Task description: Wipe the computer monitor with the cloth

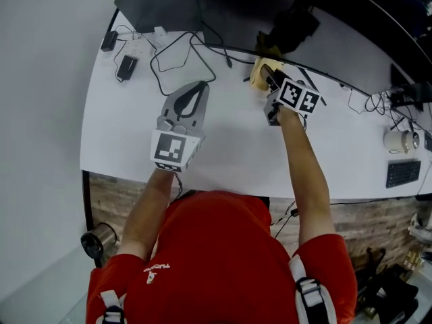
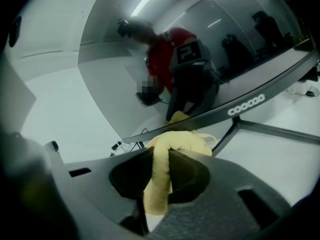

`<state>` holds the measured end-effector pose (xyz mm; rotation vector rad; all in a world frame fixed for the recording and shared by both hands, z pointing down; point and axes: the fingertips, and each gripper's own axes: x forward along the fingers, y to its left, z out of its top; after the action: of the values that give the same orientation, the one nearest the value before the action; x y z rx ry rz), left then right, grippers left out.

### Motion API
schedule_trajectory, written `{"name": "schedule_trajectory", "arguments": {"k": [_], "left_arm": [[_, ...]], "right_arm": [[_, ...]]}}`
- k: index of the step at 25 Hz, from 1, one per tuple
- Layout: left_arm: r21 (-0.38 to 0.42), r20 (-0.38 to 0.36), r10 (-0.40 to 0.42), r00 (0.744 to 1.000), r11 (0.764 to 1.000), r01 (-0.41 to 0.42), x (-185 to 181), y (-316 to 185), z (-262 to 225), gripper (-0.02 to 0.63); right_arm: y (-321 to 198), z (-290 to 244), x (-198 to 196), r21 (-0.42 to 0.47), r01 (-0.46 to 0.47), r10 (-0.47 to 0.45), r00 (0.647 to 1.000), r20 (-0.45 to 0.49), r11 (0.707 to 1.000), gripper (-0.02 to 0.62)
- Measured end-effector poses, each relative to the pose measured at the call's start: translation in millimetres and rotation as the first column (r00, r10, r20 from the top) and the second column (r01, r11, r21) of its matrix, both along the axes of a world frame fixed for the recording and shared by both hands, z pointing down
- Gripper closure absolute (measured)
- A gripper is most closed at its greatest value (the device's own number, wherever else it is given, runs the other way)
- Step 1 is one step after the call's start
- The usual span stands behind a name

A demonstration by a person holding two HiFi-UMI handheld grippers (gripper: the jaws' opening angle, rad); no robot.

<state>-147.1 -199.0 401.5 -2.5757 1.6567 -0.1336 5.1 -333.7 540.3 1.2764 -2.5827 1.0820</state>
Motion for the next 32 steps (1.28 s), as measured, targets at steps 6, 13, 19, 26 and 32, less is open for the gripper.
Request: {"name": "schedule_trajectory", "arguments": {"k": [6, 13, 19, 26, 32], "left_arm": [[-0.009, -0.001, -0.020, 1.000, 1.000, 0.020, -45.2, 6.3, 0.5, 0.591], [0.002, -0.010, -0.046, 0.999, 0.999, 0.046, -92.7, 10.0, 3.4, 0.591], [-0.001, -0.019, -0.064, 0.998, 0.998, 0.064, -121.9, 14.8, 5.7, 0.591], [0.004, -0.025, -0.084, 0.996, 0.996, 0.084, -151.3, 16.6, 7.0, 0.591], [-0.015, -0.050, -0.091, 0.995, 0.996, 0.090, -160.3, 18.2, 9.8, 0.591]], "right_arm": [[-1.9, -1.9, -62.3, -0.002, 0.033, -0.033, 0.999, 0.013, 0.999, 0.531], [-3.5, -2.4, -126.2, 0.002, 0.075, -0.075, 0.997, 0.014, 0.997, 0.531], [-2.7, -3.5, -176.6, -0.001, 0.116, -0.116, 0.993, 0.023, 0.993, 0.531], [-3.0, -11.7, -222.6, 0.016, 0.156, -0.156, 0.987, 0.035, 0.988, 0.531], [16.6, -26.4, -252.0, 0.058, 0.226, -0.227, 0.974, 0.016, 0.973, 0.531]]}}
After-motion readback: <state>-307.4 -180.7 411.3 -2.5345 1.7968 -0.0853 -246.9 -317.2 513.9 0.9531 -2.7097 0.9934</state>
